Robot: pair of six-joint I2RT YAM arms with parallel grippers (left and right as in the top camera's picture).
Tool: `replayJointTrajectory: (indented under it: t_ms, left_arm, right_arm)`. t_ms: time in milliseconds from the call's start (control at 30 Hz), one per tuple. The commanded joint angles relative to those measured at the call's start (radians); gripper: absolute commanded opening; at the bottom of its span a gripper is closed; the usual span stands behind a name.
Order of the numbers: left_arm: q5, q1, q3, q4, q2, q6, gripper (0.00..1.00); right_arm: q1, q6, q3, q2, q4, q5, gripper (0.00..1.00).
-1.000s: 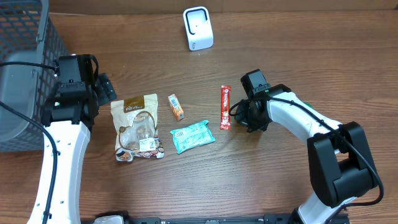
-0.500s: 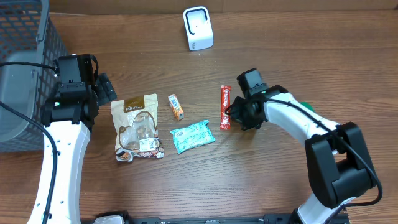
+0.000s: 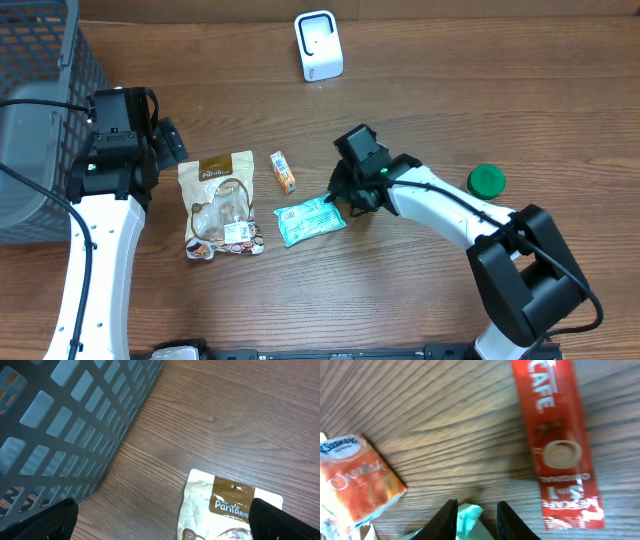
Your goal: Scan the item barcode
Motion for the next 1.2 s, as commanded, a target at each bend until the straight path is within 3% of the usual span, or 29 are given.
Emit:
replayJointTrajectory:
  t_ms: [0,167,367,633,900,1000,1167]
  left_arm:
    - [-0.016,0.0,0.012,0.0,0.002,0.001,1.0]
    - [-0.016,0.0,0.012,0.0,0.002,0.001,1.0]
    - [-0.016,0.0,0.012,0.0,0.002,0.001,1.0]
    - [-0.016,0.0,0.012,0.0,0.002,0.001,1.0]
    - [-0.016,0.0,0.012,0.0,0.002,0.001,1.0]
    - [-0.016,0.0,0.012,0.0,0.002,0.001,1.0]
    - [-0.016,0.0,0.012,0.0,0.002,0.001,1.0]
  right_arm:
    - [-0.009,0.004,0.001,-0.006,-0.011,0.136,0.27]
    - [-0.06,0.012,0.001,-0.006,-0.062,0.211,0.19]
    - [-0.095,0.065,0.001,-0.006,-0.097,0.21,0.18]
    - [-0.07,0.262,0.0,0.06,-0.144,0.216,0.14]
    - [0.0,0.312,0.002,0.133,0.078,-0.077,0.15]
    - [-0.007,0.25,0.019,0.132,0.19,-0.179,0.14]
    - [-0.093,-0.105,0.122,0.102,0.131,-0.274,0.09]
